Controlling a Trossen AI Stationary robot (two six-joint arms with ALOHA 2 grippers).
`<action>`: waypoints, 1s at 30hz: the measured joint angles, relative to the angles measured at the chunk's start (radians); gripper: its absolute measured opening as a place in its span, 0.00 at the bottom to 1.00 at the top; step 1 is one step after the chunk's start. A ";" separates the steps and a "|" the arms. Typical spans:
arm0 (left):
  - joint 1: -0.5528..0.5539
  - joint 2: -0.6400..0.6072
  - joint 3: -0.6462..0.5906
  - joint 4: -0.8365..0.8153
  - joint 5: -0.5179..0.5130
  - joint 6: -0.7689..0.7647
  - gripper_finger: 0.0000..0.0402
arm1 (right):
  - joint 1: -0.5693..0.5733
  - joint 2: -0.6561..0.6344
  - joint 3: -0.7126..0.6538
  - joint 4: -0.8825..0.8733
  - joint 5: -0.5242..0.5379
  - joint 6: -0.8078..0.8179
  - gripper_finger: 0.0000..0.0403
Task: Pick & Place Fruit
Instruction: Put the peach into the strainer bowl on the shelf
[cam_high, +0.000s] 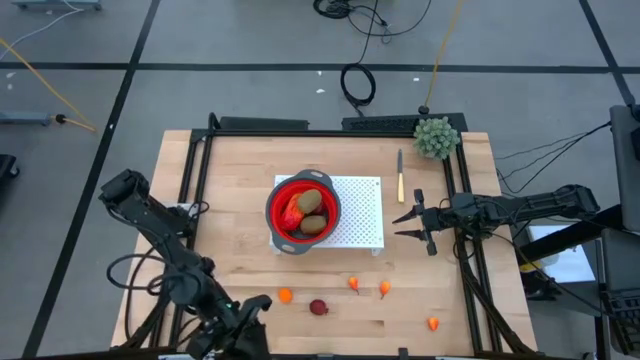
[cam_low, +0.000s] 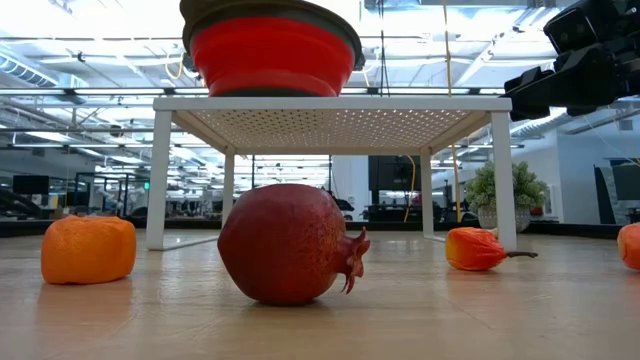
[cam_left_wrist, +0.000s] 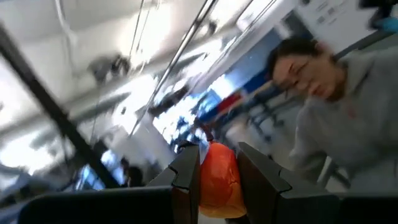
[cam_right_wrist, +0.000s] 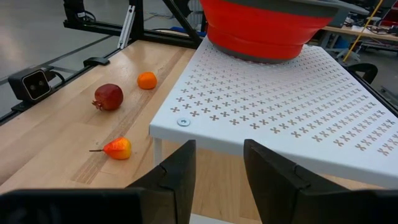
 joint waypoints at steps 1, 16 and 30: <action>0.000 0.000 0.000 -0.013 -0.044 -0.016 0.20 | 0.000 0.000 0.000 0.000 0.000 0.000 0.32; 0.129 0.000 0.000 -0.227 -0.670 -0.366 0.20 | 0.000 0.000 0.000 -0.029 0.000 -0.033 0.32; 0.336 0.000 0.000 -0.468 -0.746 -0.621 0.20 | 0.000 -0.051 0.000 -0.033 0.001 -0.030 0.32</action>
